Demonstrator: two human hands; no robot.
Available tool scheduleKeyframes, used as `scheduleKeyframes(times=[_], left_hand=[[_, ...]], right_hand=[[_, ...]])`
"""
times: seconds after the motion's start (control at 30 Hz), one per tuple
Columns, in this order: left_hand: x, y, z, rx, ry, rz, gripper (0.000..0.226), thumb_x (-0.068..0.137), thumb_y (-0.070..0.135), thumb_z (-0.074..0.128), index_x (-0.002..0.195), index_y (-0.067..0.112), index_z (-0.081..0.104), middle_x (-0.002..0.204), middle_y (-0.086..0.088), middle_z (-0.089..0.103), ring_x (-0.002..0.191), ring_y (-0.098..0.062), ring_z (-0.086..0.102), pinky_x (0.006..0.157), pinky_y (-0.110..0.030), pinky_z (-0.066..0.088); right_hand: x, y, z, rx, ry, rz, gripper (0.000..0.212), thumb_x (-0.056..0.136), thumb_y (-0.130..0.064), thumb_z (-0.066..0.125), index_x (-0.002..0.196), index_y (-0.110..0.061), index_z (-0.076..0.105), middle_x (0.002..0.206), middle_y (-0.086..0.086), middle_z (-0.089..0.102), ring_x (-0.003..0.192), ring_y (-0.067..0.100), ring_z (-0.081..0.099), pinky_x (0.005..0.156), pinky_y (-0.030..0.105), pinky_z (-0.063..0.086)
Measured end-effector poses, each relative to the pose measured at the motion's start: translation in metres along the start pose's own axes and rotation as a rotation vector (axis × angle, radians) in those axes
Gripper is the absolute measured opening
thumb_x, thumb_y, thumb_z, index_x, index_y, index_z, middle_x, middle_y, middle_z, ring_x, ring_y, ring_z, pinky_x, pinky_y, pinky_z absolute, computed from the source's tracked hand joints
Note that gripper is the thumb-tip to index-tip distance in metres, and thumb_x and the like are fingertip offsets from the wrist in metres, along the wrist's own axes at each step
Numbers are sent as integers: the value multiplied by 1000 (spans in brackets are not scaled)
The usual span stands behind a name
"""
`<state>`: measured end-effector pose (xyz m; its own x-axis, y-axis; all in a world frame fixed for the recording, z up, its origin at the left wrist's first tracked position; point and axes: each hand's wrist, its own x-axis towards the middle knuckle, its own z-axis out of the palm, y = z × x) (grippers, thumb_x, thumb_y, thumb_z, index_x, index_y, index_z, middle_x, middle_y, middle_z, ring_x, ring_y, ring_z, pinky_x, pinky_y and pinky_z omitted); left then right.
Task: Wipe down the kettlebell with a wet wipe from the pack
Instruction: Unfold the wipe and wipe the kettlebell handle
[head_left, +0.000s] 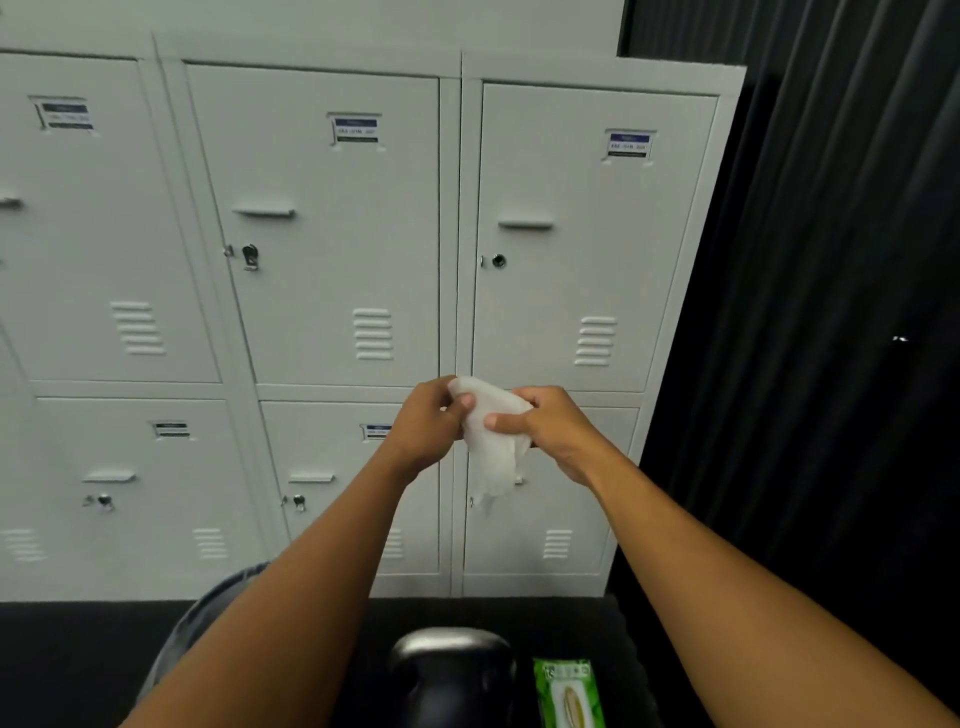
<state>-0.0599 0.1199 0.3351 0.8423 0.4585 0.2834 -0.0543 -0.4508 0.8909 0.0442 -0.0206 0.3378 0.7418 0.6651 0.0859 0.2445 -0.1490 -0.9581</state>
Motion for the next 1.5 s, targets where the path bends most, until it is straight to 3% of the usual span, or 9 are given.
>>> scheduleKeyframes(times=[0.1, 0.33, 0.47, 0.63, 0.7, 0.87, 1.13, 1.3, 1.5], left_hand=[[1, 11, -10, -46, 48, -26, 21, 104, 14, 50, 109, -2, 63, 104, -20, 66, 90, -33, 65, 81, -43, 60], [8, 27, -28, -195, 187, -52, 22, 103, 18, 52, 85, 7, 60, 85, -11, 58, 81, -25, 56, 79, -49, 58], [0, 40, -29, -393, 249, -180, 33, 102, 42, 51, 109, 11, 60, 100, -8, 67, 89, -26, 66, 81, -42, 56], [-36, 25, -22, -503, -102, -585, 87, 76, 84, 52, 113, 7, 65, 110, -15, 72, 104, -31, 69, 93, -50, 53], [-45, 22, -14, -509, -180, -553, 71, 82, 69, 60, 115, 7, 67, 111, -12, 72, 106, -29, 69, 96, -49, 52], [-36, 22, -11, -642, 65, -373, 11, 97, 13, 60, 103, 8, 67, 112, -11, 73, 100, -24, 69, 78, -35, 56], [-31, 18, -29, -392, 296, -296, 24, 96, 14, 64, 118, 13, 53, 103, -13, 64, 88, -23, 62, 79, -41, 56], [-49, 9, -20, -333, 142, -264, 18, 95, 9, 64, 112, 14, 60, 88, -13, 66, 83, -26, 63, 79, -41, 60], [-84, -45, 19, -18, -58, -262, 12, 99, 27, 59, 102, 16, 62, 90, -4, 70, 75, -17, 69, 69, -29, 58]], right_hand=[[-2, -9, -4, 24, 10, 11, 19, 77, -18, 82, 85, -6, 69, 82, 6, 69, 76, 23, 63, 70, 32, 48], [-11, -24, -9, 219, -6, -24, 29, 81, -12, 79, 104, 1, 67, 100, 17, 71, 87, 28, 68, 85, 45, 56], [-14, -35, -5, 389, -10, -36, 20, 87, -7, 73, 105, -6, 64, 106, 16, 71, 93, 29, 70, 81, 41, 58], [-16, -43, 7, 510, 100, 3, 30, 91, -17, 71, 118, -8, 63, 112, 13, 73, 101, 30, 71, 86, 44, 59], [-20, -42, 12, 524, 100, 8, 29, 92, -20, 69, 117, -8, 65, 111, 13, 73, 102, 31, 71, 90, 46, 58], [-32, -28, 16, 473, 110, 29, 27, 89, -18, 73, 111, -4, 69, 111, 13, 74, 107, 33, 69, 95, 49, 55], [-58, -18, 12, 420, 106, 55, 27, 81, -16, 79, 99, 2, 71, 95, 11, 75, 84, 24, 70, 68, 29, 56], [-66, -11, 24, 643, 157, 32, 15, 90, -17, 65, 101, -8, 68, 93, 8, 69, 92, 25, 63, 77, 34, 50], [-66, 60, 34, 846, 257, 238, 42, 97, -24, 59, 133, -3, 53, 127, 23, 63, 114, 37, 62, 79, 45, 57]])
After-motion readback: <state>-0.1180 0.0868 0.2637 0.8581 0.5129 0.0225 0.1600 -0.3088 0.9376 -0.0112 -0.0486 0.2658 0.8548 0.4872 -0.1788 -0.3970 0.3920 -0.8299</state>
